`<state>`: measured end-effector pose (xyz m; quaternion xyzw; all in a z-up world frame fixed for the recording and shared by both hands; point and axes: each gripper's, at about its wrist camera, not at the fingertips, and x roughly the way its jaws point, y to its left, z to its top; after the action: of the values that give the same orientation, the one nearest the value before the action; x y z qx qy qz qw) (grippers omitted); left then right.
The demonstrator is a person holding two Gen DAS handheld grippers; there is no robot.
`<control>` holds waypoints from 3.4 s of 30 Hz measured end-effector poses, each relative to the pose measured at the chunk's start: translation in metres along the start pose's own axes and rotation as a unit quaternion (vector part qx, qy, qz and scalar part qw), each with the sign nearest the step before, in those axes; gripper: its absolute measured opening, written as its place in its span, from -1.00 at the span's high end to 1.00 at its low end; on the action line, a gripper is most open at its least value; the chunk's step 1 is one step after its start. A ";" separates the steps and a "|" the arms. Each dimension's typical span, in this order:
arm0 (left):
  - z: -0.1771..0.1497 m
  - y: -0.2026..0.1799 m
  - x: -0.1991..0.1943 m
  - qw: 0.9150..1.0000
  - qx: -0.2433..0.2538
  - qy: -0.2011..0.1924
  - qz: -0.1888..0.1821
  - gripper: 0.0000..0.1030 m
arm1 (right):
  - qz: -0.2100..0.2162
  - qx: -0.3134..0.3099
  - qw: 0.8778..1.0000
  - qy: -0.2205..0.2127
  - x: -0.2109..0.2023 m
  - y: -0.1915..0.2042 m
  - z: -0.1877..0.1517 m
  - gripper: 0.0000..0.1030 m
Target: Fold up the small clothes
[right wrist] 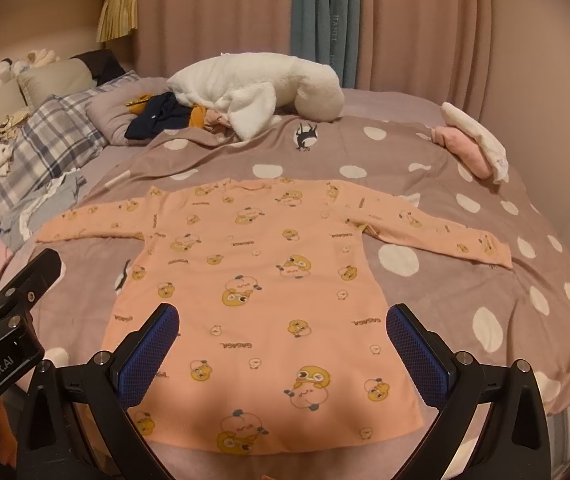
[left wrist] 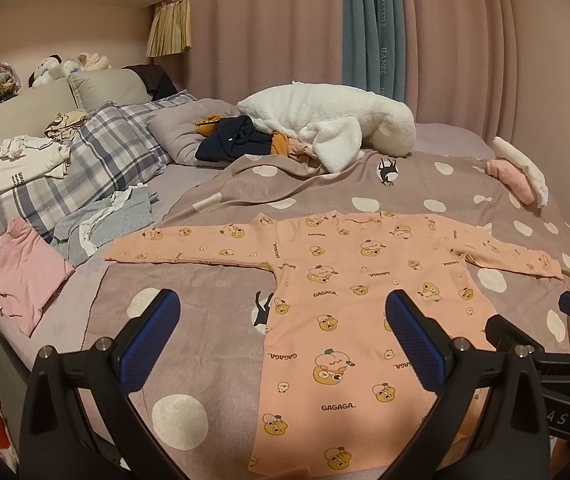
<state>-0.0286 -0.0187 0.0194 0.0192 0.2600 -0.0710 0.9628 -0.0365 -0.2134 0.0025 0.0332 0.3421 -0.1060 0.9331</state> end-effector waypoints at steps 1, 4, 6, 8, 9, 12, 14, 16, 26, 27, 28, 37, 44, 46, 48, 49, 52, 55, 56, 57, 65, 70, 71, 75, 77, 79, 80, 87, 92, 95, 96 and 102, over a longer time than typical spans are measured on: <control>0.000 -0.001 0.000 1.000 0.002 -0.001 0.002 -0.99 | -0.001 -0.001 1.000 -0.001 0.000 0.000 0.000 -1.00; 0.000 0.000 0.000 1.000 0.000 0.000 0.001 -0.99 | -0.002 -0.003 1.000 -0.001 -0.001 0.000 0.001 -1.00; -0.001 0.000 0.000 1.000 -0.002 -0.001 0.000 -0.99 | -0.001 -0.002 1.000 -0.003 -0.001 0.000 0.001 -1.00; -0.001 -0.001 0.000 1.000 0.001 -0.001 0.001 -0.99 | 0.001 -0.003 1.000 -0.003 -0.001 0.000 0.001 -1.00; 0.000 -0.001 0.000 1.000 0.001 -0.001 0.001 -0.99 | 0.001 -0.003 1.000 -0.004 -0.001 -0.001 0.001 -1.00; -0.001 0.000 -0.001 1.000 0.003 -0.002 0.004 -0.99 | 0.000 -0.003 1.000 -0.004 -0.001 -0.001 0.001 -1.00; -0.001 0.000 -0.001 1.000 0.002 0.000 0.006 -0.99 | -0.001 -0.004 1.000 -0.004 -0.001 -0.001 0.001 -1.00; -0.002 0.001 -0.001 1.000 0.003 0.003 0.010 -0.99 | -0.004 -0.005 1.000 -0.004 -0.001 -0.001 0.001 -1.00; -0.003 0.004 0.000 1.000 0.008 0.004 0.019 -0.99 | -0.015 -0.010 1.000 -0.004 -0.002 0.000 0.000 -1.00; -0.004 0.004 0.000 1.000 0.007 0.004 0.019 -0.99 | -0.017 -0.010 1.000 -0.005 -0.003 0.000 -0.001 -1.00; -0.004 0.004 0.000 1.000 0.005 0.004 0.018 -0.99 | -0.019 -0.011 1.000 -0.006 -0.003 0.000 -0.001 -1.00; -0.005 0.011 -0.002 1.000 -0.005 -0.003 0.026 -0.99 | -0.017 -0.009 1.000 -0.006 -0.003 -0.002 0.000 -1.00; -0.005 0.014 -0.001 0.999 -0.016 -0.002 0.029 -0.99 | -0.019 -0.008 1.000 -0.008 -0.003 -0.003 -0.001 -1.00; -0.005 0.012 -0.001 0.999 -0.017 -0.001 0.029 -0.99 | -0.020 -0.008 1.000 -0.008 -0.003 -0.003 -0.001 -1.00; -0.004 0.011 0.000 1.000 -0.017 0.001 0.025 -0.99 | -0.020 -0.009 1.000 -0.009 -0.003 -0.003 -0.001 -1.00; -0.004 0.011 0.000 1.000 -0.016 0.001 0.023 -0.99 | -0.020 -0.009 1.000 -0.009 -0.003 -0.003 -0.001 -1.00; -0.005 0.009 -0.001 1.000 -0.015 -0.002 0.024 -0.99 | -0.020 -0.009 1.000 -0.009 -0.004 -0.002 -0.001 -1.00; -0.006 0.011 -0.003 1.000 -0.013 -0.005 0.025 -0.99 | -0.019 -0.009 1.000 -0.009 -0.004 -0.003 -0.001 -1.00; -0.006 0.011 -0.003 1.000 -0.013 -0.007 0.028 -0.99 | -0.020 -0.009 1.000 -0.009 -0.004 -0.002 -0.001 -1.00; -0.005 0.011 -0.004 0.999 -0.014 -0.007 0.029 -0.99 | -0.020 -0.009 1.000 -0.009 -0.004 -0.002 -0.001 -1.00; -0.005 0.018 -0.002 0.999 -0.030 -0.002 0.039 -0.99 | -0.020 -0.008 1.000 -0.009 -0.004 -0.003 -0.001 -1.00; -0.005 0.013 0.000 0.999 -0.029 -0.004 0.043 -0.99 | -0.020 -0.008 1.000 -0.010 -0.005 -0.002 0.000 -1.00; -0.005 0.012 0.000 0.999 -0.026 -0.004 0.044 -0.99 | -0.018 -0.009 1.000 -0.010 -0.006 -0.003 -0.001 -1.00; -0.004 0.010 -0.001 0.999 -0.024 -0.002 0.035 -0.99 | -0.017 -0.011 1.000 -0.011 -0.007 -0.002 -0.001 -1.00; -0.005 0.009 -0.001 0.999 -0.023 -0.002 0.036 -0.99 | -0.015 -0.009 1.000 -0.011 -0.007 -0.001 -0.001 -1.00; -0.005 0.009 0.000 0.999 -0.020 0.001 0.038 -0.99 | -0.012 -0.004 1.000 -0.008 -0.005 -0.002 -0.002 -1.00; -0.006 0.009 0.001 0.999 -0.016 0.005 0.039 -0.99 | -0.010 -0.002 1.000 -0.006 -0.003 -0.004 -0.002 -1.00; -0.010 0.009 0.016 0.999 -0.032 0.011 0.022 -0.99 | 0.037 0.048 0.998 0.002 0.026 -0.048 0.005 -1.00; -0.011 0.008 0.037 0.999 -0.038 0.013 0.012 -0.99 | 0.091 0.107 0.990 -0.013 0.057 -0.119 0.015 -1.00; -0.010 0.008 0.050 0.999 -0.030 0.013 0.020 -0.99 | 0.120 0.177 0.977 -0.010 0.089 -0.193 0.019 -1.00; -0.010 0.009 0.053 0.999 -0.030 0.011 0.021 -0.99 | 0.122 0.197 0.973 -0.006 0.098 -0.215 0.020 -1.00; -0.012 0.008 0.081 0.998 -0.067 0.015 -0.004 -0.99 | 0.123 0.353 0.927 0.013 0.146 -0.347 0.001 -0.94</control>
<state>0.0359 -0.0201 -0.0315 -0.0453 0.2783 -0.0565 0.9578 -0.0038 -0.5772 -0.0877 0.4036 0.2881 -0.1044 0.8621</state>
